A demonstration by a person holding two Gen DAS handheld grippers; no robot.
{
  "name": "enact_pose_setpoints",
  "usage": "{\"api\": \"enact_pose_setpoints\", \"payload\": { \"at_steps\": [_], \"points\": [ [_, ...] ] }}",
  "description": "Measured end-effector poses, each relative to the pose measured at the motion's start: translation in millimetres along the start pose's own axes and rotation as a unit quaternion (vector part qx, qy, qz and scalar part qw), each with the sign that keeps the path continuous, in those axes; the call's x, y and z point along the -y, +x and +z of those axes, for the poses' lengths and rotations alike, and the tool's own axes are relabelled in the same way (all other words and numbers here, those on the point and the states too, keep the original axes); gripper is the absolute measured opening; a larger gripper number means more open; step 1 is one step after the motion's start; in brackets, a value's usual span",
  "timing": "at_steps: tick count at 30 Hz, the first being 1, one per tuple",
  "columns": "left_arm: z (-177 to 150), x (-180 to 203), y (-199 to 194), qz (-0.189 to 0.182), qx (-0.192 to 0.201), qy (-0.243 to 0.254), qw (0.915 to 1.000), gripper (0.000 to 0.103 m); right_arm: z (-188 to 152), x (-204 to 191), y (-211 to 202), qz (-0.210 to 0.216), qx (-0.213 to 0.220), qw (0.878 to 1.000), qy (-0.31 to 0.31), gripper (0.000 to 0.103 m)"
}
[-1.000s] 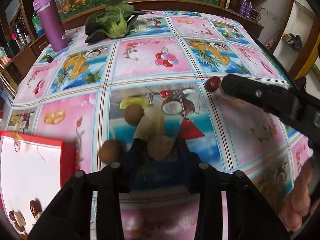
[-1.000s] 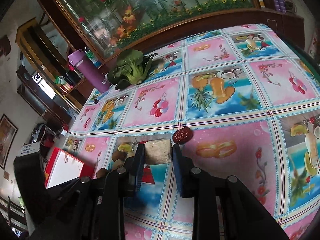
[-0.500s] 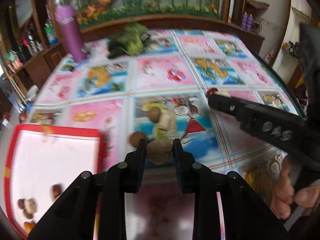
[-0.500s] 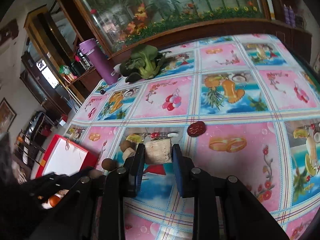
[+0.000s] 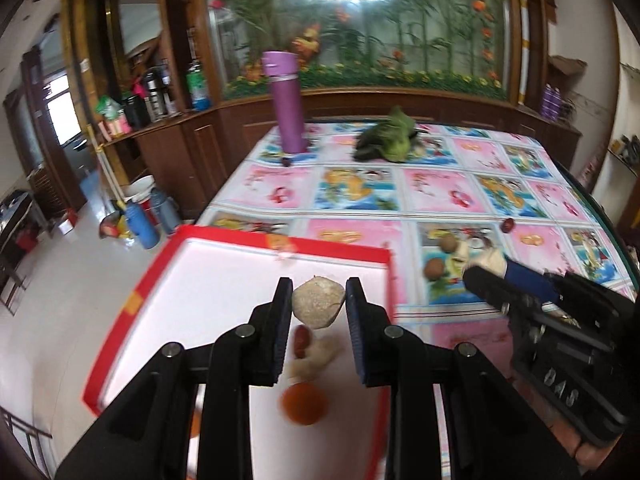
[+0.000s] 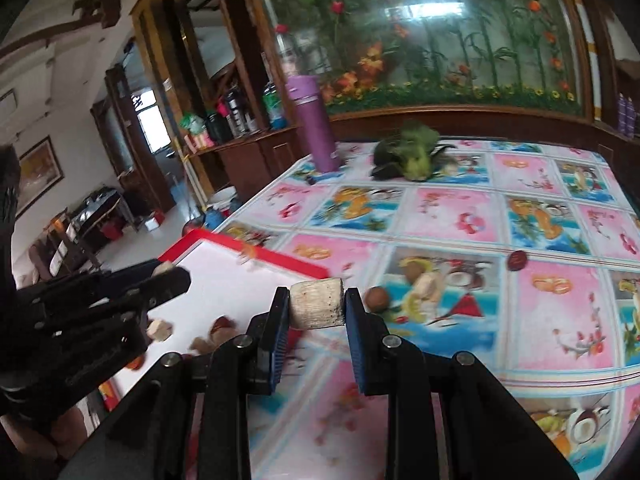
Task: Organize fruits
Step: 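Carry the cube and brown fruit into the white tray and open both tools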
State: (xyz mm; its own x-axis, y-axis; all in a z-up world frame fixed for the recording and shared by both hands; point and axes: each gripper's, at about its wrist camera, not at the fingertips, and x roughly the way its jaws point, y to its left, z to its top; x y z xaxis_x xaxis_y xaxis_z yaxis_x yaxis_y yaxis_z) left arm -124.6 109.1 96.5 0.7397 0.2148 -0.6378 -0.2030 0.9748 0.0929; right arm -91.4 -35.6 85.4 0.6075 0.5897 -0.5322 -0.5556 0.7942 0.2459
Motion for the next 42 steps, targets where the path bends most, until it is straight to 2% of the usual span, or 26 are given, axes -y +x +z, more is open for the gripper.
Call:
{"api": "enact_pose_setpoints", "payload": {
  "at_steps": [7, 16, 24, 42],
  "points": [
    [-14, -44, -2, 0.024, -0.001, -0.037, 0.9990, 0.029, -10, -56, 14, 0.024, -0.025, 0.998, -0.047, 0.026],
    [-34, -82, 3, 0.036, -0.013, -0.069, 0.9969, 0.029, -28, -96, 32, 0.037, -0.057, 0.994, -0.087, 0.026],
    [-50, -98, 12, 0.042, -0.033, -0.079, 0.9954, 0.029, -44, -113, 45, 0.041, -0.080, 0.991, -0.104, 0.026],
    [-60, -105, 26, 0.054, -0.066, -0.082, 0.9930, 0.029, -44, -115, 46, 0.041, -0.079, 0.990, -0.106, 0.028]
  ]
}}
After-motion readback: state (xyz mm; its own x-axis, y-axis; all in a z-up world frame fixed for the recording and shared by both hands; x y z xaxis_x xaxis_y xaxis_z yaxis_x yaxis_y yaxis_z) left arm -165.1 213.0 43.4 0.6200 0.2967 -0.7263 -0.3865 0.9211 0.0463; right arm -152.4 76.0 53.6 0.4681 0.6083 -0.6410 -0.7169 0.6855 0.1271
